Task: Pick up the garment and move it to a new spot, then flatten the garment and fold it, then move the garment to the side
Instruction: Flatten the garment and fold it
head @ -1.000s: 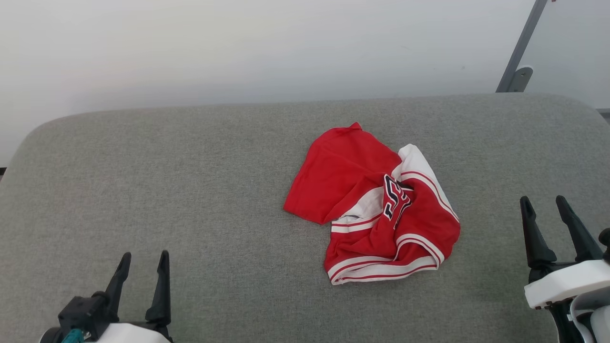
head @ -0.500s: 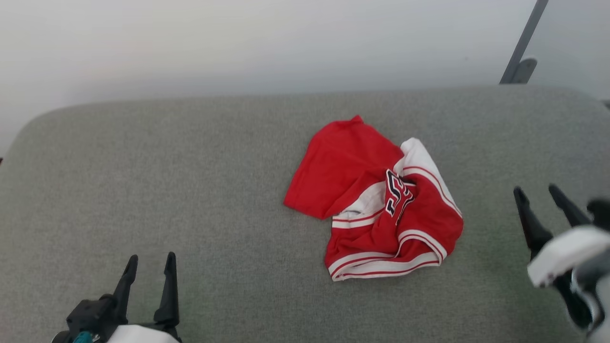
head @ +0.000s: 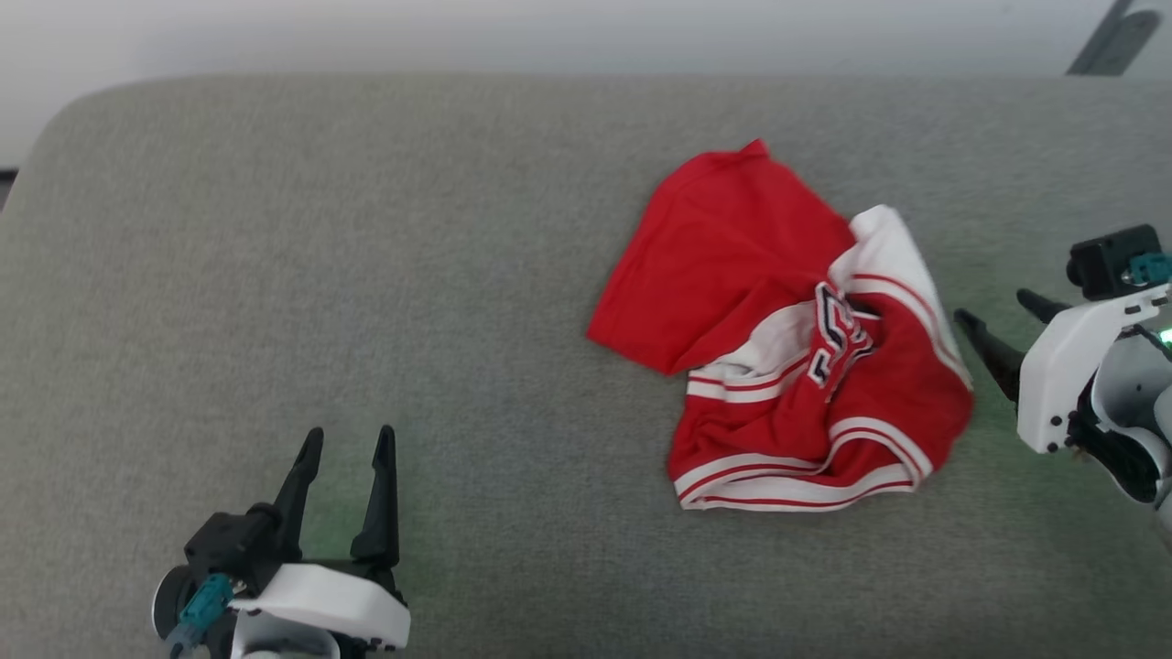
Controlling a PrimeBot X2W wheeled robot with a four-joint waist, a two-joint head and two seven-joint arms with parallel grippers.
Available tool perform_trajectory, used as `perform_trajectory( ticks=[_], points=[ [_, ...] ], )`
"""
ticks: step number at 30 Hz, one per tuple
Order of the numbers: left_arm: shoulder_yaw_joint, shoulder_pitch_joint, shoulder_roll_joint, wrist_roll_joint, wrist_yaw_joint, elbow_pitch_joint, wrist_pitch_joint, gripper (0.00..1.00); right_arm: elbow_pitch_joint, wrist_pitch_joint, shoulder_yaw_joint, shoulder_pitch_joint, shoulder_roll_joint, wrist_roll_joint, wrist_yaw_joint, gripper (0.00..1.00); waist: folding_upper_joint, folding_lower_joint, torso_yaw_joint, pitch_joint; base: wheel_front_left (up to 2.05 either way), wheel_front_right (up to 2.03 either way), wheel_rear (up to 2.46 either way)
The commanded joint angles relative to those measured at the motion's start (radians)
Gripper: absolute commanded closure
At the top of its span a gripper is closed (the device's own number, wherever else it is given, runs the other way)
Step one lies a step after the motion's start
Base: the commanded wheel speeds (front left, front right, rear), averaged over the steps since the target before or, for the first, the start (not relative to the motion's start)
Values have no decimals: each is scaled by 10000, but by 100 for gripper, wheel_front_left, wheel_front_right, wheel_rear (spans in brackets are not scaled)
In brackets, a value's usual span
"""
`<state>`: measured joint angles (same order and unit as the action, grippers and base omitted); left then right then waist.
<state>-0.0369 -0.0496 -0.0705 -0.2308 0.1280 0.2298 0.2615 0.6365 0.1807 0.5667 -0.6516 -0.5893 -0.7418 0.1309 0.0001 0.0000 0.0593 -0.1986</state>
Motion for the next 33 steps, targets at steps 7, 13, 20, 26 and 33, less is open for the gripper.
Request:
perform_trajectory(
  ticks=[7,13,20,26,33],
  points=[
    [-19,-399,86,-52,37,88,52,0,204,1071,1971,-511,-534,-1531,-3,0,-1,0,352,-615,0,0,0],
    [-100,-629,136,-58,31,117,52,0,-96,1371,3248,-638,-851,-2296,0,0,-1,0,350,-798,0,0,0],
    [-96,-848,157,-54,30,102,52,0,-155,1410,4103,-1124,-1079,-2815,-3,100,-1,0,250,-1008,0,0,0],
    [-47,-865,177,-51,30,101,52,0,1102,-323,3421,-1749,-1401,-3082,-23,100,-1,0,92,-908,0,0,0],
    [25,-624,181,-63,31,57,52,0,2712,-1837,2284,-1069,-1131,-3642,-5,100,-1,0,-138,-616,0,0,0]
  ],
)
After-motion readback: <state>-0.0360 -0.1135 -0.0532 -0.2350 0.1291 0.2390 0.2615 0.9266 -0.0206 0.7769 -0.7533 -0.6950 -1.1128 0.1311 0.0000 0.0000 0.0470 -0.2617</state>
